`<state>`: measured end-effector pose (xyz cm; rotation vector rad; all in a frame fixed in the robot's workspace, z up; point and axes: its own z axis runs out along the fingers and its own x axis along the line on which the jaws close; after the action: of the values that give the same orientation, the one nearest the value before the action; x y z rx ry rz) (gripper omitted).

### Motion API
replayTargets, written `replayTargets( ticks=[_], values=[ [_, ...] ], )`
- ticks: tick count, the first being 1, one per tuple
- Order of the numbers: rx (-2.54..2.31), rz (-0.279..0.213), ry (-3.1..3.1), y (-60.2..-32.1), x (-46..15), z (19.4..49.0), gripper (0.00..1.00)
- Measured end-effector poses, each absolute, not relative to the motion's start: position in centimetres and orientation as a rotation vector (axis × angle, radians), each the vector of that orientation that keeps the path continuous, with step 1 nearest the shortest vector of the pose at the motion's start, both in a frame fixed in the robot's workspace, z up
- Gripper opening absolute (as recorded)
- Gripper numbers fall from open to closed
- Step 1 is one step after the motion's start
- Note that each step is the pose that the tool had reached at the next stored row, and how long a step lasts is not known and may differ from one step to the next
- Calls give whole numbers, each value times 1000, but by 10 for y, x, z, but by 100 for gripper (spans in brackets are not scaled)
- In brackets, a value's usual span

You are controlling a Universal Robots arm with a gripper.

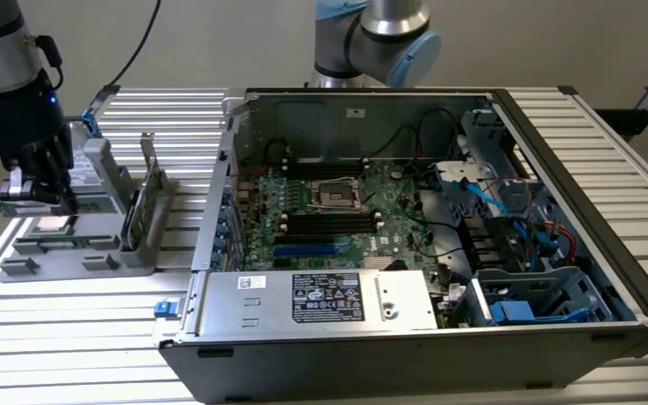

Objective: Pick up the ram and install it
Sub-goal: 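Pick up the ram and move it above insertion slot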

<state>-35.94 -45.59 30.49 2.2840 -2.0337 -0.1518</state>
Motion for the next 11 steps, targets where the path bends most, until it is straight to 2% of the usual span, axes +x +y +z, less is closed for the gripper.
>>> replayTargets(
  ticks=[11],
  values=[
    [2278,-171,-2028,-456,-323,326,14]
  ],
)
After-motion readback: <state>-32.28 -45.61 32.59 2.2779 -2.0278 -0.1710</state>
